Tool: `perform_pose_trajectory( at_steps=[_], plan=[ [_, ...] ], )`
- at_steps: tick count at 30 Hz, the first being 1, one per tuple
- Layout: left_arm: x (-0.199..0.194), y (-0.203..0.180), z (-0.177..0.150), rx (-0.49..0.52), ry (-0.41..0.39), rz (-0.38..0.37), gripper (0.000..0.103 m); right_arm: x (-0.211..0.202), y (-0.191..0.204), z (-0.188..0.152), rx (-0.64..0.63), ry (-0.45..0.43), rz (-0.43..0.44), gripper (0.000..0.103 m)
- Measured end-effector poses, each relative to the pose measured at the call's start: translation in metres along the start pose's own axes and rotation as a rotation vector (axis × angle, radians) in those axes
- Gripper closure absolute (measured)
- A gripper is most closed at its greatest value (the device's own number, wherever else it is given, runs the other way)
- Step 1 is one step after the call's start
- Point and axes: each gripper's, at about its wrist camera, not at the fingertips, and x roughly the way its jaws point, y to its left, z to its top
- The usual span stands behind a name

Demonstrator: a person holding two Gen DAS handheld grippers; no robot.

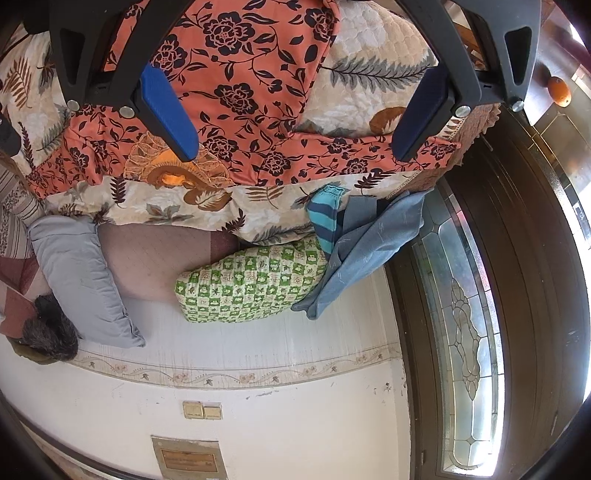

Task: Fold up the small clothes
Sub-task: 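Grasp the orange garment's sleeve with the right tool and lift it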

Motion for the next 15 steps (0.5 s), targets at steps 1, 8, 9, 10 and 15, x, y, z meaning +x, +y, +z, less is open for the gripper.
perform_pose_trajectory(
  at_steps=[1,8,9,10,15],
  plan=[
    [0.010,-0.004,-0.001,0.001,0.015,-0.009,0.000,0.005,-0.004,0.000,0.005,0.005,-0.012,0.000],
    [0.087,-0.037,-0.016,-0.001,0.109,-0.043,0.000,0.058,-0.040,0.000,0.039,0.069,-0.102,0.000],
    [0.099,-0.043,-0.018,0.001,0.123,-0.041,0.000,0.068,-0.049,0.001,0.052,0.077,-0.116,0.000],
    [0.112,-0.050,-0.020,0.006,0.132,-0.038,0.000,0.076,-0.057,0.002,0.066,0.083,-0.131,0.000],
    [0.166,-0.086,-0.041,0.066,0.170,-0.048,0.000,0.121,-0.120,0.005,0.171,0.135,-0.205,0.000]
  ],
)
